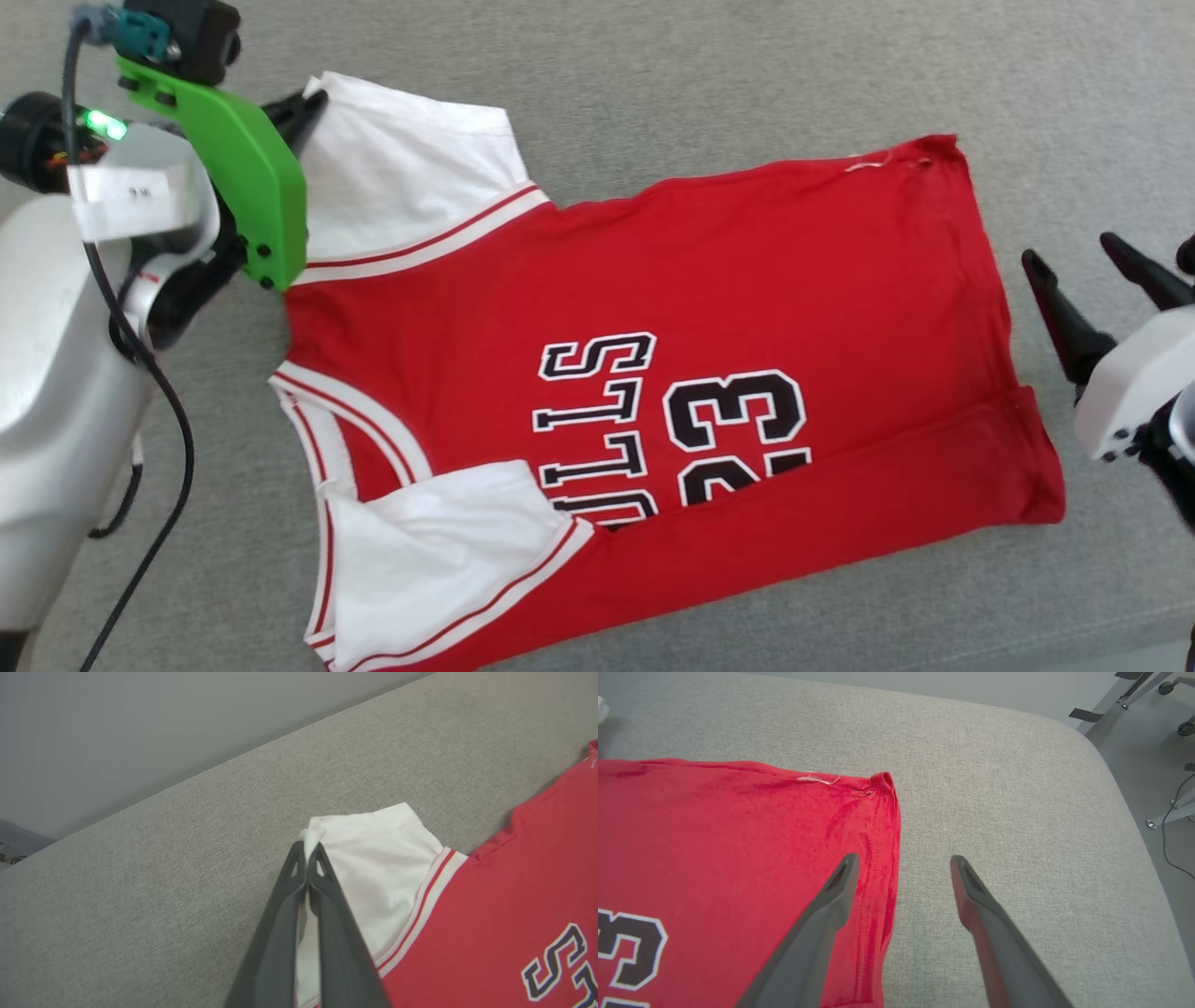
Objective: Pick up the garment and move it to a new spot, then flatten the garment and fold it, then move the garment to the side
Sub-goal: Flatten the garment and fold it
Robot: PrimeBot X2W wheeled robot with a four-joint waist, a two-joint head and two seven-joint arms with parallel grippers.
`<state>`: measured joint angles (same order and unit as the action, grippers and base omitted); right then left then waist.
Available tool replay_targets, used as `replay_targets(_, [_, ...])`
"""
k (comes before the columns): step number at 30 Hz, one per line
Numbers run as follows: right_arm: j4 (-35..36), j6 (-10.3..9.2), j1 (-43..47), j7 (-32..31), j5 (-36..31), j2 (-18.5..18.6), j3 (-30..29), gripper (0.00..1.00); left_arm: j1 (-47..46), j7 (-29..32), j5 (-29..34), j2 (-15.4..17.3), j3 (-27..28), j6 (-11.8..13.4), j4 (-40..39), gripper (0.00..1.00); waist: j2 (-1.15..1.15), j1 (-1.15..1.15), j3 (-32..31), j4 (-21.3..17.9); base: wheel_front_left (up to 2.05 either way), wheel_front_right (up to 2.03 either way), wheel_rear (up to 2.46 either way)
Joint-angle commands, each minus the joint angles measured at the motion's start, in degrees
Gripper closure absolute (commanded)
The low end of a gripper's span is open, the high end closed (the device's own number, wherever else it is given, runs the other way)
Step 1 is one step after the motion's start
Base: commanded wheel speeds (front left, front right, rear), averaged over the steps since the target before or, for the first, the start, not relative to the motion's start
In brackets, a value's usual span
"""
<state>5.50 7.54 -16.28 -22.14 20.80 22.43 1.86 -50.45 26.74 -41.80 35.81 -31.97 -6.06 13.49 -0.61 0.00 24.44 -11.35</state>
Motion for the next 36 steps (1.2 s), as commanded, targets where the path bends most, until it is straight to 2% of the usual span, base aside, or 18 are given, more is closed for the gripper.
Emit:
replay_targets(1, [-0.17, -0.05, -1.77, -1.77, 1.57, 0.41, -0.11, 0.00, 1.64, 0.12, -0.59, 0.55, 0.05, 0.65, -1.77, 1.00, 0.61, 0.00, -0.66, 2.51, 0.00, 0.00, 0.00])
replay_targets(7, [-2.93, -0.05, -7.87, -12.33, 5.05, 5.82, 0.69, 0.00, 6.85, -0.35, -0.62, 2.22, 0.96, 4.75, -14.31, 1.00, 0.61, 0.00, 1.18, 5.92, 0.00, 0.00, 0.00])
replay_targets(14, [-9.30, -0.05, -15.58, -17.85, 4.72, 8.89, 3.37, 0.00, 10.44, -2.26, 1.45, 2.67, 1.07, 8.40, -24.37, 1.00, 0.61, 0.00, 3.95, 9.16, 0.00, 0.00, 0.00])
replay_targets(26, [-22.11, -0.05, -21.65, -18.82, 2.70, 11.06, 8.97, 0.00, 11.29, -3.45, 2.87, 0.88, -1.01, 9.12, -28.57, 1.00, 0.61, 0.00, 6.56, 13.04, 0.00, 0.00, 0.00])
replay_targets(27, [-22.94, -0.05, -21.68, -18.90, 3.02, 11.02, 9.47, 0.41, 11.32, -3.56, 2.88, 0.83, -1.09, 9.06, -28.43, 1.00, 0.61, 0.00, 6.56, 13.16, 0.00, 0.00, 0.00])
replay_targets(28, [-23.42, -0.05, -21.77, -18.65, 3.16, 11.03, 9.80, 0.64, 11.32, -3.65, 2.90, 0.82, -1.13, 9.02, -28.25, 1.00, 0.61, 0.00, 6.53, 13.24, 0.00, 0.00, 0.00])
replay_targets(29, [-23.89, -0.05, -21.94, -18.08, 3.28, 11.01, 10.12, 1.00, 11.36, -3.79, 2.89, 0.77, -1.13, 9.06, -28.00, 1.00, 0.61, 0.00, 6.44, 13.29, 0.00, 0.00, 0.00])
replay_targets(36, [-26.10, -0.05, -22.82, -13.40, 3.95, 10.44, 10.21, 1.00, 12.46, -5.94, 2.91, 0.61, -0.52, 9.70, -25.35, 1.00, 0.61, 0.00, 4.30, 12.96, 0.00, 0.00, 0.00])
